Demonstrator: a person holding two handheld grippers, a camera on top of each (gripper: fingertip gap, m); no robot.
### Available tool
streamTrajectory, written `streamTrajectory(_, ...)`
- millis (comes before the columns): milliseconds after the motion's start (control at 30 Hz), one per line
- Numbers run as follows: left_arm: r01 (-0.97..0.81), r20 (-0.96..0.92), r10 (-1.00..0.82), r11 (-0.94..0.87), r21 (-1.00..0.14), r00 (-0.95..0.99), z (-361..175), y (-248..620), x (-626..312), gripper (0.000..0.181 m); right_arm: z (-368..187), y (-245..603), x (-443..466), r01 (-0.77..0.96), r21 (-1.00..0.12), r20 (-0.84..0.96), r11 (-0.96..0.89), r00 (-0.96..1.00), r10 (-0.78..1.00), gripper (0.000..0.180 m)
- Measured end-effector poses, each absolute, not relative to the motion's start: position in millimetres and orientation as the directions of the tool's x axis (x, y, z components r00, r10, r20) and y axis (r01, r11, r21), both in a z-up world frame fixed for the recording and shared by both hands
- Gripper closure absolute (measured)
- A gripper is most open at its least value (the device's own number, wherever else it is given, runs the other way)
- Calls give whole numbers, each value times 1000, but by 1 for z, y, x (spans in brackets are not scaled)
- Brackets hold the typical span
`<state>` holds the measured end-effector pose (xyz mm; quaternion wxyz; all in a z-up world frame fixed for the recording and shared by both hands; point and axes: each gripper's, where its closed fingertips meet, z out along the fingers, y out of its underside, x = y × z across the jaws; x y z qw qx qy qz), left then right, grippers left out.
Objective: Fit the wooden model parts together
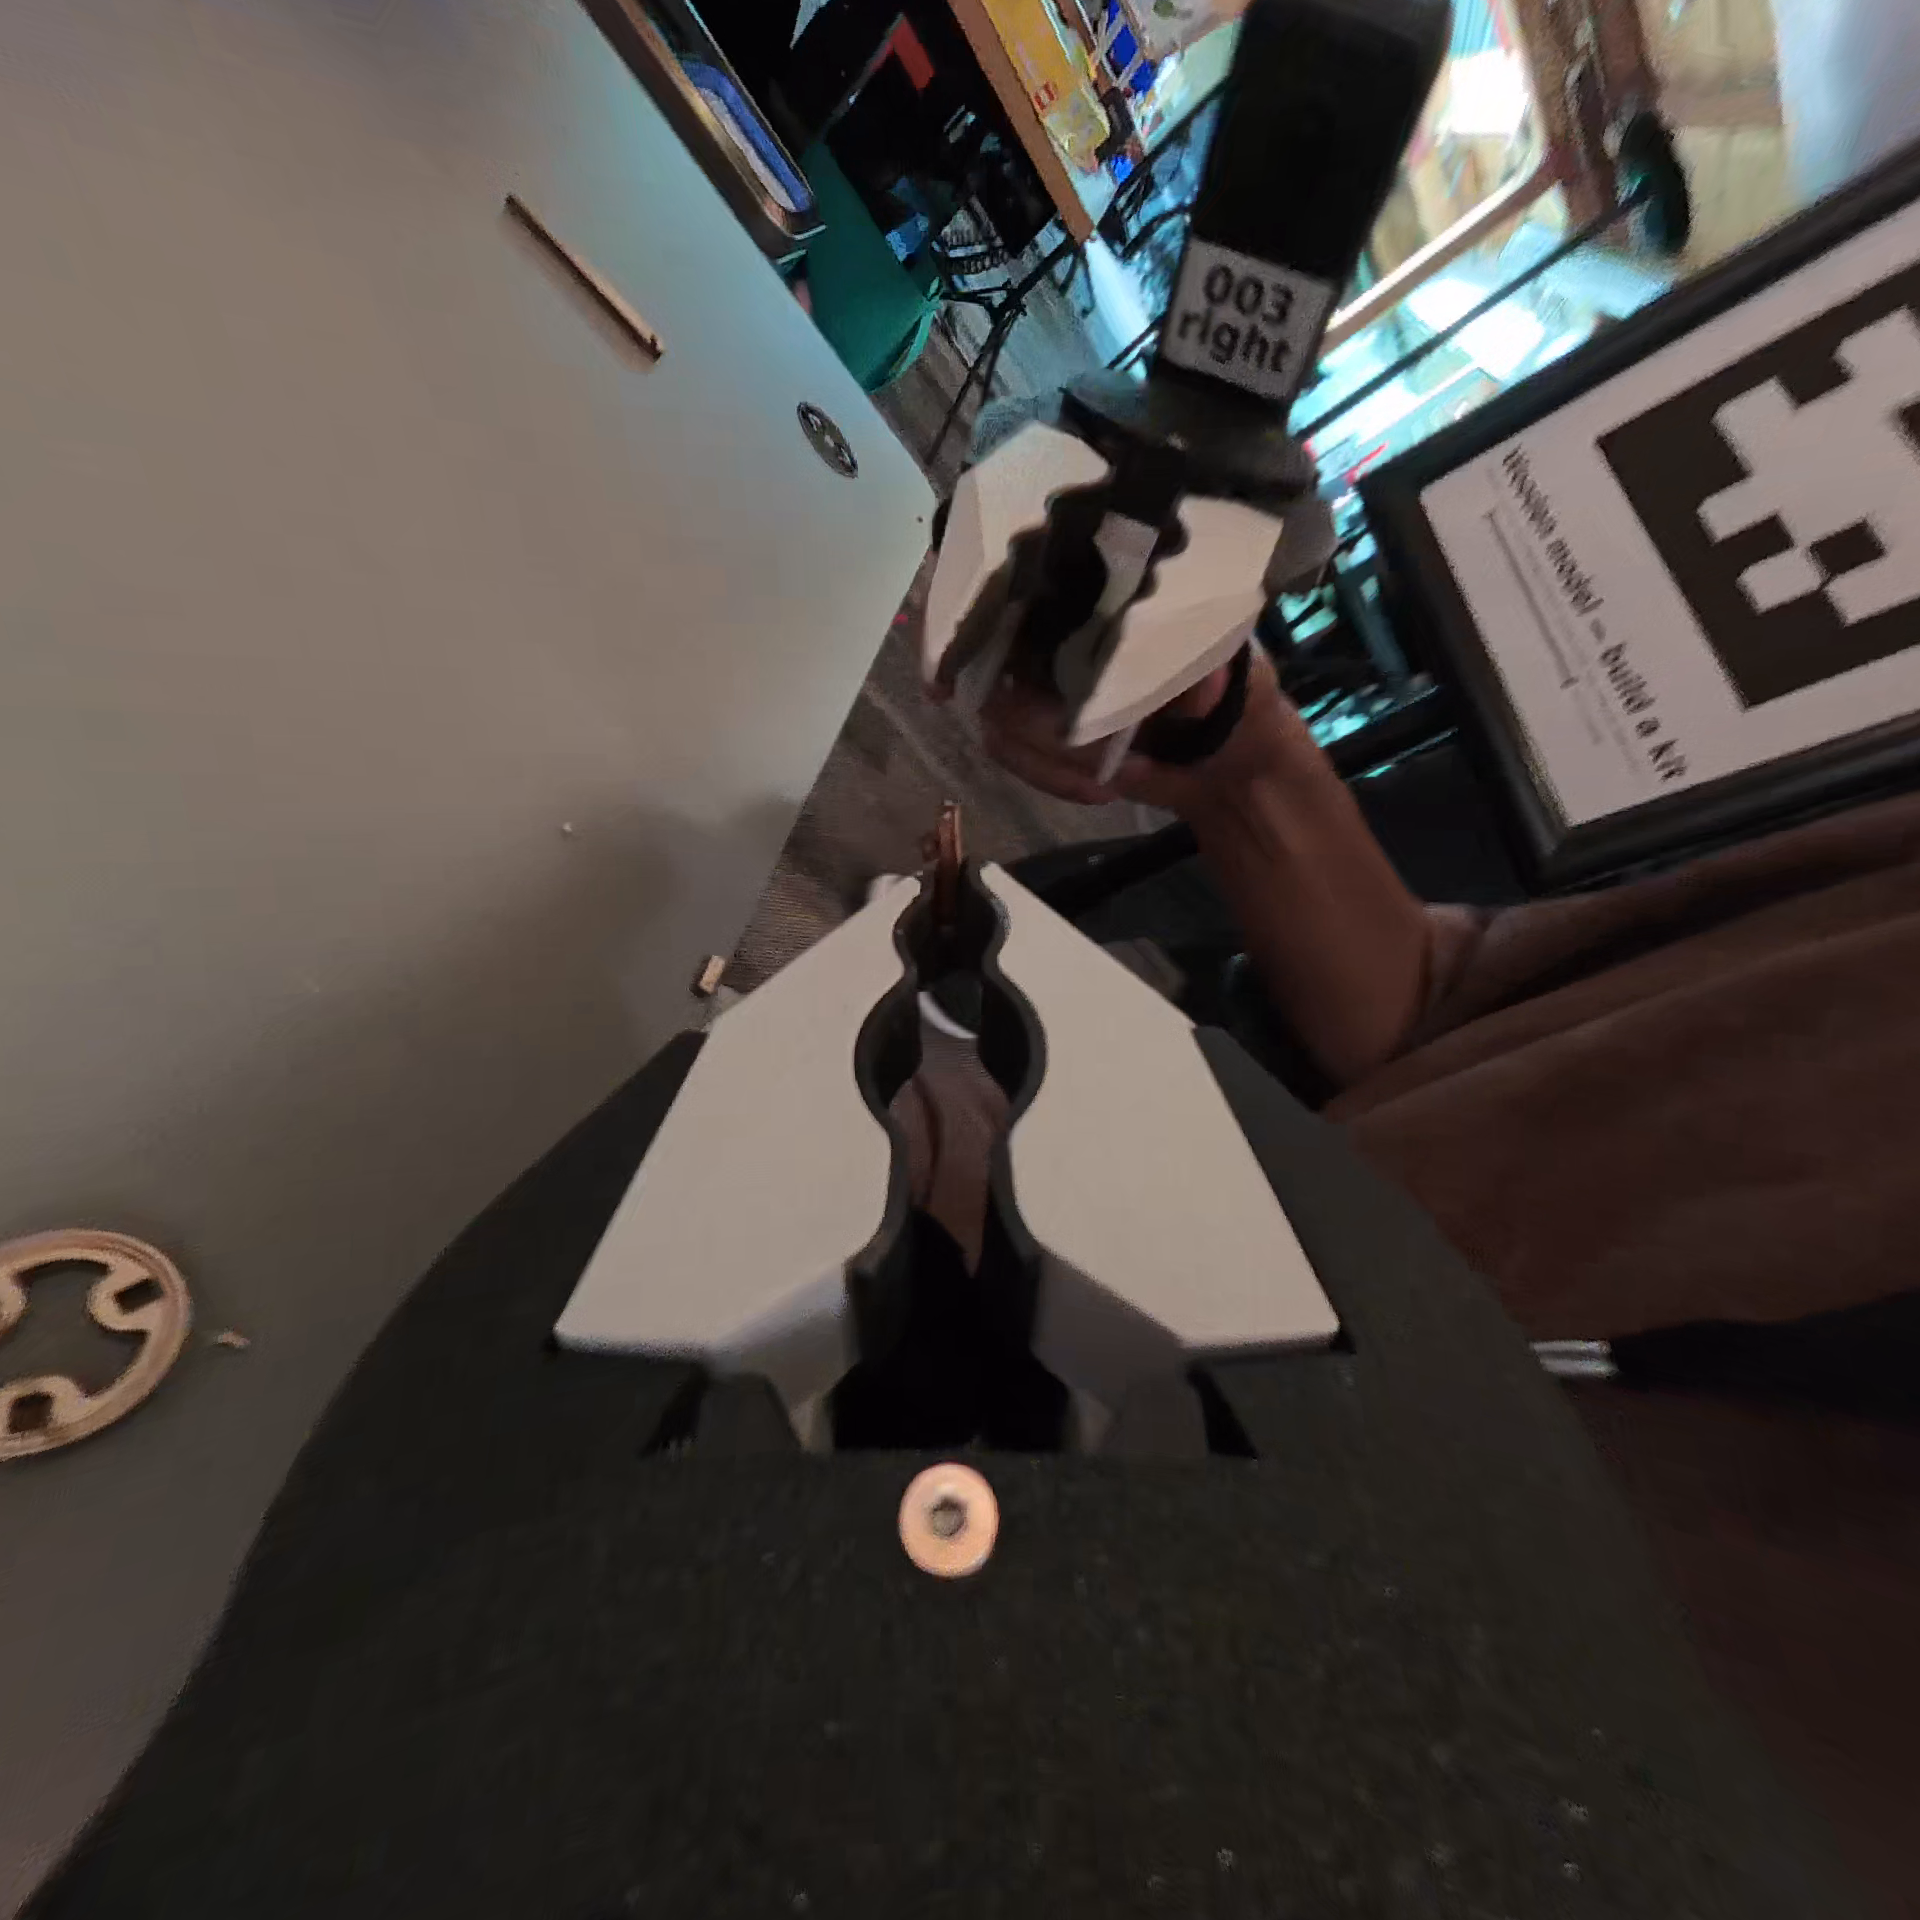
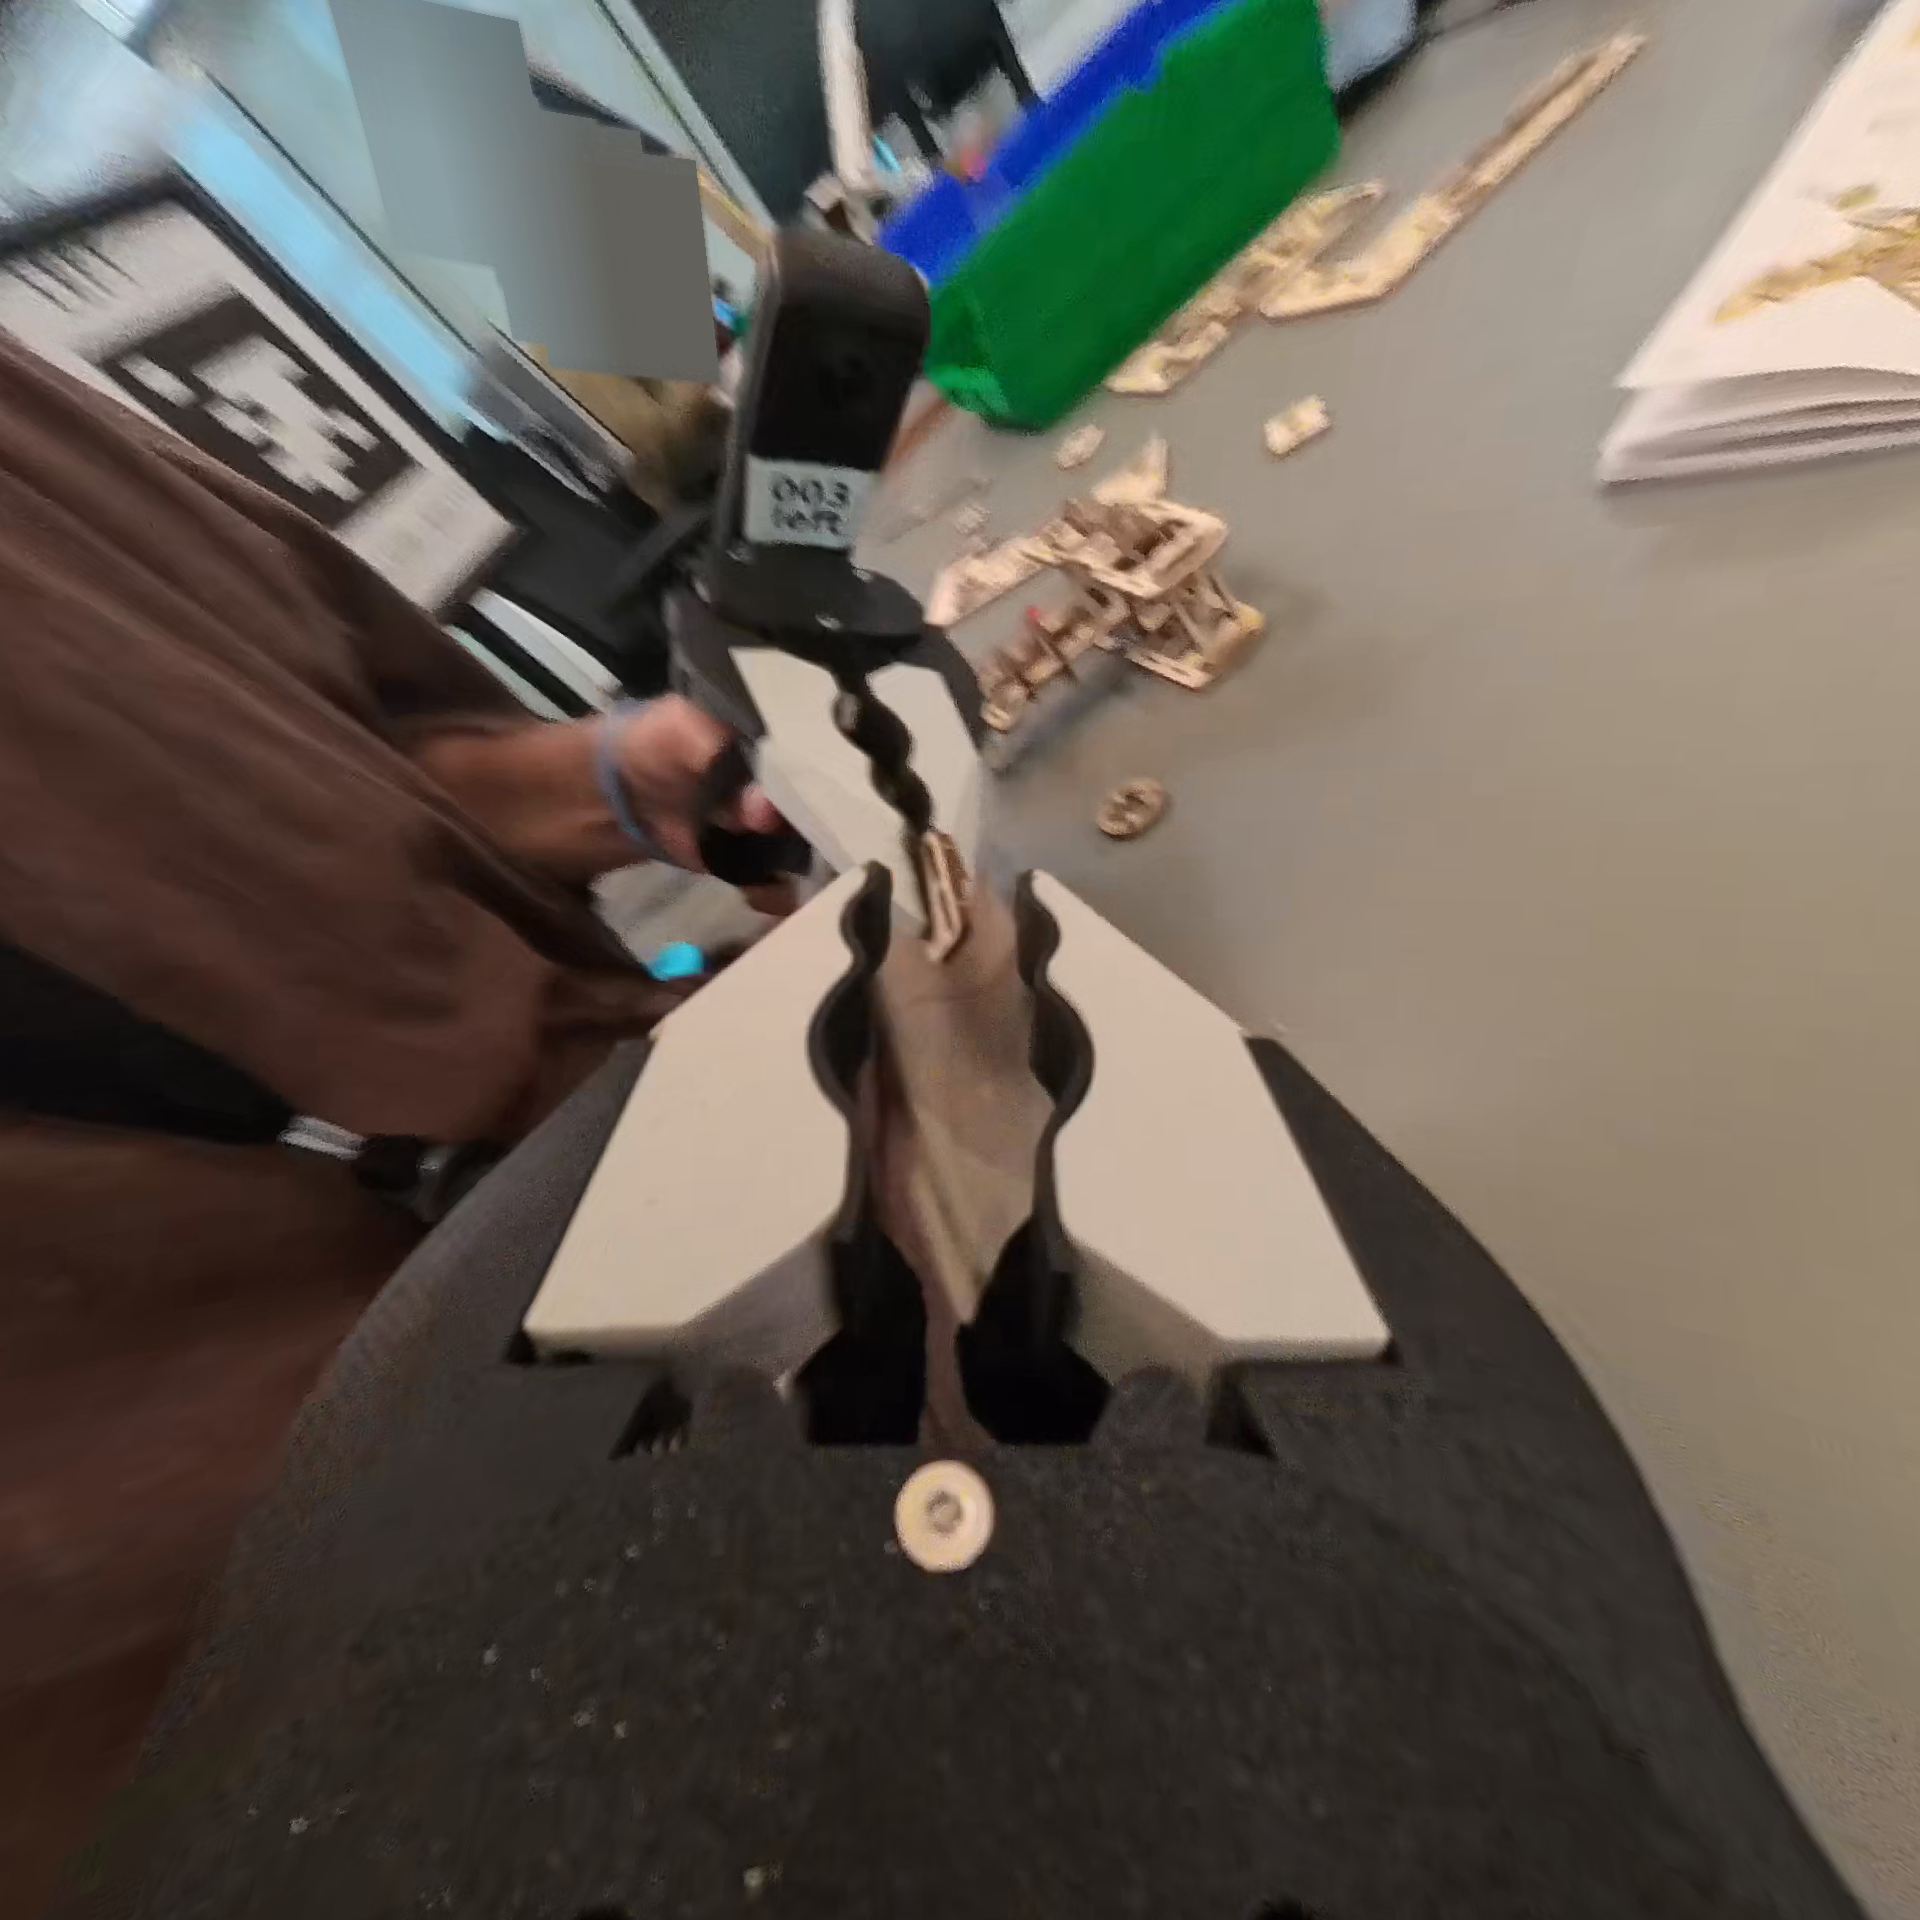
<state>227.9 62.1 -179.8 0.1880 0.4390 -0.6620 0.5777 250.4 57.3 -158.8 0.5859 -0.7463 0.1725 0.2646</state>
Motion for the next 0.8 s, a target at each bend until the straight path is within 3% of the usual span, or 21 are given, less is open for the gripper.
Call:
streamTrajectory(133,-572,415,-524,177,-801,-744,-183,67,230,180,-165,66,233,-480,-810,-534,-338,841,85,157)
streamTrajectory(233,-402,164,-563,329,-854,-810,-179,71,232,180,-164,71,233,-478,-811,-530,-338,844,78,159)
streamTrajectory(333,-215,-128,-544,522,-825,-829,-178,77,235,180,-160,71,242,-520,-794,-559,-315,828,46,151)
streamTrajectory(433,-65,-377,-478,682,-729,-794,-177,82,241,180,-152,74,245,-454,-838,-481,-302,876,17,153)
streamTrajectory(533,-46,-462,-450,753,-657,-765,-183,89,248,180,-162,71,263,-412,-851,-400,-325,910,-107,155)
streamTrajectory(633,-174,-301,-554,647,-742,-776,-186,93,249,180,-173,64,269,-452,-828,-429,-333,892,-144,155)
streamTrajectory(733,-484,213,-675,241,-841,-706,-180,88,251,180,-175,65,267,-442,-831,-417,-337,897,-148,158)
streamTrajectory(800,-636,548,-569,-55,-770,-614,-171,80,249,180,-174,68,264,-456,-828,-439,-327,889,-129,158)
